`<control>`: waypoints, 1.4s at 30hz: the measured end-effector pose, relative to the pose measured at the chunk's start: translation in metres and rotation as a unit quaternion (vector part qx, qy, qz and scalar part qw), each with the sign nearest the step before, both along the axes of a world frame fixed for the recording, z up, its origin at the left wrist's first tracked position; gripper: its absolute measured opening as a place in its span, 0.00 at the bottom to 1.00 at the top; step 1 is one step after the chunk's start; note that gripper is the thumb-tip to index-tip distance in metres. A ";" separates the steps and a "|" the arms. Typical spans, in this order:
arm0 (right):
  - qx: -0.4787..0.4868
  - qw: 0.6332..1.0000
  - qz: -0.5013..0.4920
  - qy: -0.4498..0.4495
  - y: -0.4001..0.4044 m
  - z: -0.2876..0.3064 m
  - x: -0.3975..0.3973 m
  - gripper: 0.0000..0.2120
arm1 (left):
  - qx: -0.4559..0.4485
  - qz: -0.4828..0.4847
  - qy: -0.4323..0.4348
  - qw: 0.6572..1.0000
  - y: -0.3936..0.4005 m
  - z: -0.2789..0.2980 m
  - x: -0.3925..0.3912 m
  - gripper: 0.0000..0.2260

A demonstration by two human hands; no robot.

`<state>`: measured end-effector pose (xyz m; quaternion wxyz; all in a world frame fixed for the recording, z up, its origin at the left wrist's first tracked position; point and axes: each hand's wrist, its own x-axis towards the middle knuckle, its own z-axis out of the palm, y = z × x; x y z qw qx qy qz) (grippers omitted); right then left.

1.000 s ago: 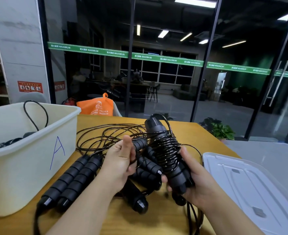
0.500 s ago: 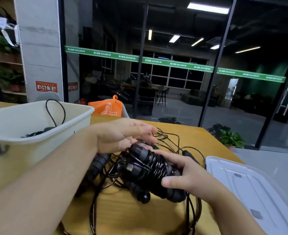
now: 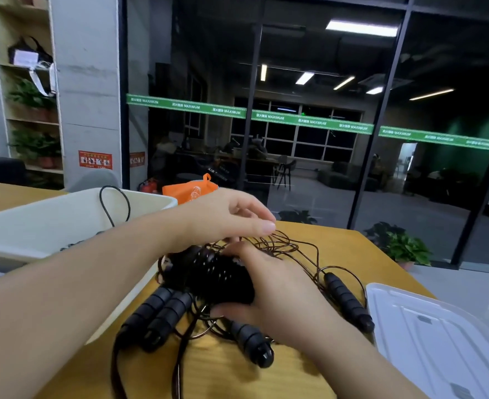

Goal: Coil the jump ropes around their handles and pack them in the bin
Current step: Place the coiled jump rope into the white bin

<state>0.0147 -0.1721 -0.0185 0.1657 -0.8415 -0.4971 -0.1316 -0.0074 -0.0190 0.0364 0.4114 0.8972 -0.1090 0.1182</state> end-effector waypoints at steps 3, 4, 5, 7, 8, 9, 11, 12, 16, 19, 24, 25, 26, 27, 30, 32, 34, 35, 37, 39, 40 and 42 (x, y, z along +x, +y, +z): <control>0.103 0.992 -0.037 0.061 0.019 0.006 0.009 0.32 | -0.022 0.029 -0.097 0.995 0.017 0.011 -0.005 0.05; 0.135 0.986 -0.045 0.088 0.027 0.009 0.013 0.33 | -0.020 0.033 -0.122 0.992 0.024 0.014 -0.007 0.05; 0.147 0.982 -0.051 0.105 0.036 0.013 0.016 0.34 | 0.005 0.040 -0.144 0.989 0.030 0.016 -0.009 0.06; 0.129 0.983 -0.062 0.114 0.055 0.020 0.020 0.34 | 0.078 0.052 -0.184 0.978 0.043 0.020 -0.011 0.08; 0.118 0.984 -0.068 0.114 0.066 0.023 0.021 0.34 | 0.120 0.060 -0.194 0.972 0.051 0.022 -0.011 0.08; 0.111 0.985 -0.066 0.116 0.073 0.025 0.021 0.34 | 0.168 0.070 -0.191 0.965 0.058 0.023 -0.013 0.08; 0.099 0.985 -0.050 0.133 0.091 0.027 0.023 0.39 | 0.267 0.089 -0.159 0.946 0.074 0.026 -0.017 0.14; 0.083 0.986 -0.040 0.137 0.099 0.028 0.022 0.42 | 0.303 0.092 -0.149 0.937 0.082 0.025 -0.018 0.16; 0.075 0.990 -0.011 0.115 0.129 0.028 0.024 0.44 | 0.283 0.100 -0.161 0.940 0.108 0.023 -0.022 0.16; 0.076 0.992 0.009 0.104 0.139 0.035 0.027 0.41 | 0.213 0.131 -0.210 0.945 0.126 0.022 -0.018 0.12; 0.057 0.984 0.030 0.168 0.138 0.051 0.037 0.32 | 0.092 0.213 -0.186 0.955 0.177 0.015 -0.009 0.16; 0.054 0.983 0.027 0.174 0.137 0.054 0.038 0.31 | 0.078 0.232 -0.128 0.961 0.189 0.014 -0.009 0.18; 0.049 0.983 0.028 0.174 0.137 0.056 0.040 0.31 | 0.097 0.249 -0.071 0.961 0.202 0.012 -0.009 0.19; 0.045 0.982 0.032 0.179 0.138 0.059 0.041 0.30 | 0.144 0.267 -0.010 0.953 0.210 0.009 -0.011 0.18; 0.065 0.966 0.072 0.241 0.145 0.069 0.039 0.23 | 0.201 0.325 0.059 0.922 0.225 -0.005 -0.012 0.12; 0.089 0.937 0.100 0.323 0.159 0.076 0.039 0.19 | 0.089 0.343 0.052 0.934 0.229 -0.010 -0.009 0.11; 0.096 0.910 0.104 0.389 0.175 0.079 0.037 0.18 | 0.040 0.358 0.083 0.929 0.231 -0.012 -0.012 0.08; 0.092 0.898 0.097 0.419 0.183 0.079 0.035 0.18 | -0.009 0.353 0.114 0.929 0.236 -0.014 -0.010 0.05; 0.073 0.890 0.070 0.446 0.201 0.075 0.035 0.20 | -0.068 0.361 0.134 0.920 0.239 -0.019 -0.011 0.04; 0.058 0.889 0.031 0.453 0.213 0.069 0.037 0.23 | -0.119 0.417 0.093 0.896 0.240 -0.022 -0.011 0.08; 0.052 0.881 0.024 0.470 0.218 0.067 0.039 0.21 | -0.144 0.431 0.065 0.889 0.238 -0.022 -0.012 0.11; 0.042 0.853 0.031 0.520 0.228 0.065 0.043 0.15 | -0.176 0.422 0.058 0.887 0.234 -0.023 -0.011 0.15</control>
